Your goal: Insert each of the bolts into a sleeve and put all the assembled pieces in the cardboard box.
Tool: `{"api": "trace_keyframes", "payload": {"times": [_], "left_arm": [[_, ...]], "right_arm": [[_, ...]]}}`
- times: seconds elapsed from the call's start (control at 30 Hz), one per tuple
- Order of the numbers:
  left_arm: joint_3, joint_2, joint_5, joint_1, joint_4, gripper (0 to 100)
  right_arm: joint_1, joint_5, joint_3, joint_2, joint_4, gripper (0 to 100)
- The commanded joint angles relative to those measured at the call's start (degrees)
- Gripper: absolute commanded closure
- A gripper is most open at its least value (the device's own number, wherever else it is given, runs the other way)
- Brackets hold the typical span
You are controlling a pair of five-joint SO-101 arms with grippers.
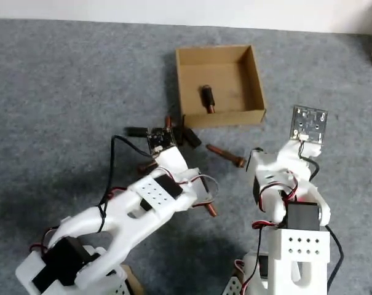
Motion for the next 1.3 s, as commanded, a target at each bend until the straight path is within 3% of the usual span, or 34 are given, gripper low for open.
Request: {"api": "trace_keyframes", "payload": {"times": [0.0,0.23,0.4,0.83,0.97,1.07,1.27], "left_arm": [[-2.4,0.5,0.5,-0.7,0.2,90],[-8.5,11.4,0.6,-0.7,-1.8,90],[-13.6,15.3,0.6,-0.7,3.0,90],[-14.2,14.9,-1.4,-6.3,3.1,90],[-14.3,14.8,-2.8,-8.9,3.3,100],[-14.9,14.8,-6.2,-9.5,3.3,100],[-15.1,14.7,-6.2,-11.3,3.3,99]], "right_arm": [[-0.2,1.4,-0.2,-0.9,-1.3,71.6],[-0.2,1.4,-0.1,-0.9,-1.2,71.6],[-0.2,1.5,-0.1,-1.0,-1.0,71.6],[-0.5,1.5,1.6,-1.0,-1.4,71.6],[-0.6,1.3,1.8,-1.0,-1.4,71.6],[-0.6,1.1,2.1,-0.9,-2.2,71.6],[-0.6,1.1,5.9,-1.0,-6.3,71.6]]}}
